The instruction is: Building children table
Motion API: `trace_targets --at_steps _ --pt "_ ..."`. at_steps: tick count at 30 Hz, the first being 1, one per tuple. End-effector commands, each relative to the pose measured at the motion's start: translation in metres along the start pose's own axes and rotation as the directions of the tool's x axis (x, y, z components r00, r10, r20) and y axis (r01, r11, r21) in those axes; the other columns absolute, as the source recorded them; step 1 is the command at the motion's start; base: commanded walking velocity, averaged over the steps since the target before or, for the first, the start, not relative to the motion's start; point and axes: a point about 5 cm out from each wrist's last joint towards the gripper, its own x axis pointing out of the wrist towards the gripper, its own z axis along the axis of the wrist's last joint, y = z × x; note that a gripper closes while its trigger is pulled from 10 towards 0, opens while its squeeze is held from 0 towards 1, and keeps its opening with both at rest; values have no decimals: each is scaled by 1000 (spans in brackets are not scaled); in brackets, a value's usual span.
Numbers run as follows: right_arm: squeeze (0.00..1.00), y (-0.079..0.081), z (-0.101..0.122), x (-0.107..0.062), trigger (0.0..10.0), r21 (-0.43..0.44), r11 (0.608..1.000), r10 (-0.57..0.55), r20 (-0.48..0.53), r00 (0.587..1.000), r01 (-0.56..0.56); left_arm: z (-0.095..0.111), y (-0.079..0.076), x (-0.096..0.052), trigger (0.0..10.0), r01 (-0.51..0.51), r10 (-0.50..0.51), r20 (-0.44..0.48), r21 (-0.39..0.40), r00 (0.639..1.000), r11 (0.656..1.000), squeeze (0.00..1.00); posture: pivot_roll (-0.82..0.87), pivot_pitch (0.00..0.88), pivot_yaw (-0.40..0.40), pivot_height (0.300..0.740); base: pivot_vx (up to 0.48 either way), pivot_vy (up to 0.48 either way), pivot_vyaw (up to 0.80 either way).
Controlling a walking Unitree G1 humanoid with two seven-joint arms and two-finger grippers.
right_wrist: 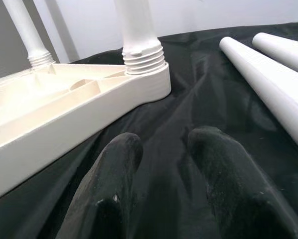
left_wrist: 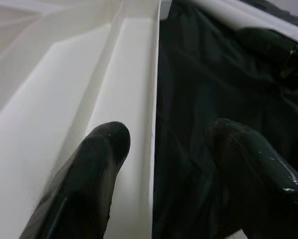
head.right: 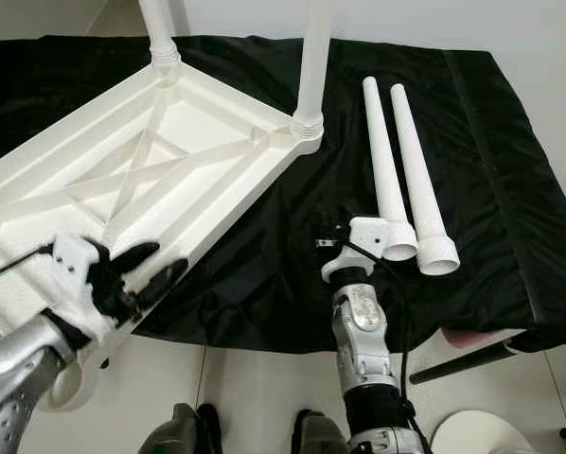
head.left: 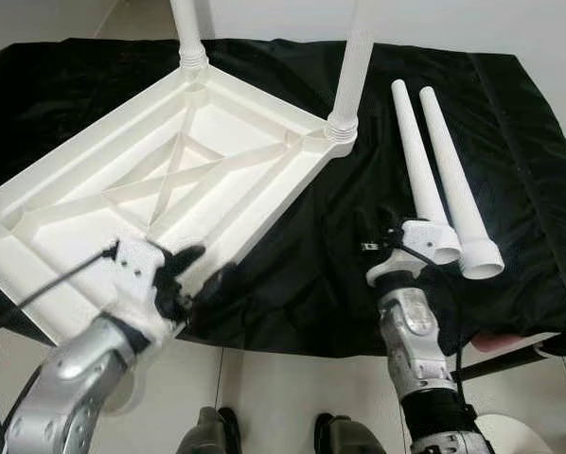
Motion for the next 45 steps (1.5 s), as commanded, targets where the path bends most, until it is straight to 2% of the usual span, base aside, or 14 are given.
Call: trace_targets --at_steps 1,8,15,17,18,19,21,22,31,32,36,41,44,45 --pt "0 0 -4 -5 10000 2 1000 7 -28 1000 -7 -5 -5 -3 10000 86 -86 -47 1 995 996 0 -82 172 30 740 0 0 0" --pt "0 3 -2 -14 10000 2 1000 10 -55 998 -10 -20 1 -8 10000 38 -40 -155 -16 987 999 0 -80 175 32 740 0 0 0" --pt "0 6 1 -15 10000 7 1000 16 -57 998 -15 -25 5 -8 10000 -2 4 -193 12 981 1000 0 -85 175 38 740 0 0 0" --pt "0 5 2 -17 10000 6 1000 12 -59 998 -12 -31 11 -5 8627 -58 60 -233 18 971 998 0 -89 174 42 740 0 0 0" --pt "0 5 2 -17 10000 6 1000 12 -59 998 -12 -31 11 -5 8627 -58 60 -233 18 971 998 0 -89 174 42 740 0 0 0" --pt "0 4 2 -18 10000 3 1000 8 -62 998 -8 -32 15 -4 1647 -79 83 -243 24 966 997 0 -95 172 48 740 0 0 0" --pt "0 3 3 -18 10000 1 1000 1 -62 998 -1 -34 18 -1 1529 -105 113 -257 41 960 994 0 -97 172 53 740 0 0 0" --pt "0 3 3 -19 10000 1 1000 -4 -63 998 4 -37 19 1 0 -113 123 -274 50 954 992 0 -99 171 54 740 0 0 0" --pt "0 4 4 -19 10000 1 1000 -15 -69 998 15 -40 18 14 0 -162 176 -286 72 942 984 0 -102 168 63 740 0 0 0" --pt "0 5 4 -19 10000 2 1000 -17 -69 997 17 -40 15 22 0 -179 203 -280 107 938 978 0 -104 167 68 740 0 0 0" --pt "0 6 4 -18 10000 4 1000 -20 -69 997 21 -40 10 36 0 -200 234 -268 149 934 968 0 -107 161 68 740 0 0 0" --pt "0 7 5 -17 10000 5 1000 -22 -67 998 22 -38 6 47 0 -227 256 -257 138 932 964 0 -109 155 70 740 0 0 0" --pt "0 8 7 -14 10000 8 1000 -24 -60 998 24 -30 -4 74 0 -258 274 -233 97 933 961 0 -117 149 71 740 0 0 0" --pt "0 8 7 -14 10000 8 1000 -24 -60 998 24 -30 -4 74 0 -258 274 -233 97 933 961 0 -117 149 71 740 0 0 0"
